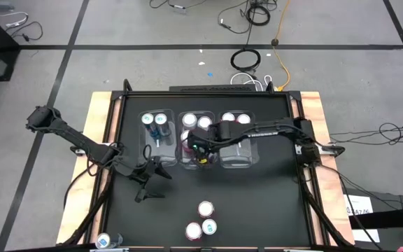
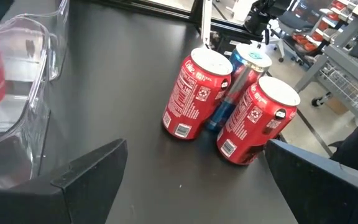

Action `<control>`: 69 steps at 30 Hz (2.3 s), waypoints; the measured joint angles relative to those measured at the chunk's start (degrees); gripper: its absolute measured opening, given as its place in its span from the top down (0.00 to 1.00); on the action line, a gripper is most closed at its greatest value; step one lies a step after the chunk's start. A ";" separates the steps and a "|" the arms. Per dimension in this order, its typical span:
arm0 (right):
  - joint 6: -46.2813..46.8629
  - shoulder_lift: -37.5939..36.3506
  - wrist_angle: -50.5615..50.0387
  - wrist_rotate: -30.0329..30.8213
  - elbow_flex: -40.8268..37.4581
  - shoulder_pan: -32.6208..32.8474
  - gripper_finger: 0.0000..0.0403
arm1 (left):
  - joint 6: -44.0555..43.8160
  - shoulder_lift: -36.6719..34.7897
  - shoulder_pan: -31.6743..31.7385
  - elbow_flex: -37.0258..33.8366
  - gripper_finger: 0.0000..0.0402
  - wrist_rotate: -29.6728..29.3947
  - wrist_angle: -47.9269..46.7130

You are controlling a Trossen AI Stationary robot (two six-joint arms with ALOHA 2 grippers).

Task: Sort soda cans
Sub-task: Put the pink-white soda can into the middle transparent bin, then put the red-white soda can into the right transparent bin

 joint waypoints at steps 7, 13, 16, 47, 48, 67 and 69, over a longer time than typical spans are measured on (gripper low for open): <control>-0.72 4.55 -0.28 0.03 0.00 -3.78 0.28 | 0.00 0.00 0.00 0.00 0.03 0.00 -0.08; -1.62 6.76 1.63 0.37 0.19 -5.22 0.25 | 0.00 0.00 0.00 0.00 0.03 0.00 -0.08; -1.62 7.02 2.47 1.97 0.20 -5.44 0.21 | 0.00 0.00 0.00 0.00 0.03 -0.02 -0.06; -0.32 -0.60 -1.22 4.49 0.04 -5.40 0.15 | 0.00 0.00 0.00 0.00 0.03 -0.02 -0.47; 0.54 -1.33 -1.82 4.28 0.04 -5.16 0.15 | 0.00 0.00 0.00 0.00 0.03 -0.02 -0.47; 17.15 -9.67 -6.14 4.62 0.04 9.85 0.15 | 0.02 -0.01 0.00 0.00 0.03 -0.04 -0.41; 20.40 -9.65 -6.14 4.59 0.04 11.58 0.15 | 0.02 0.00 -0.01 0.00 0.03 -0.04 -0.39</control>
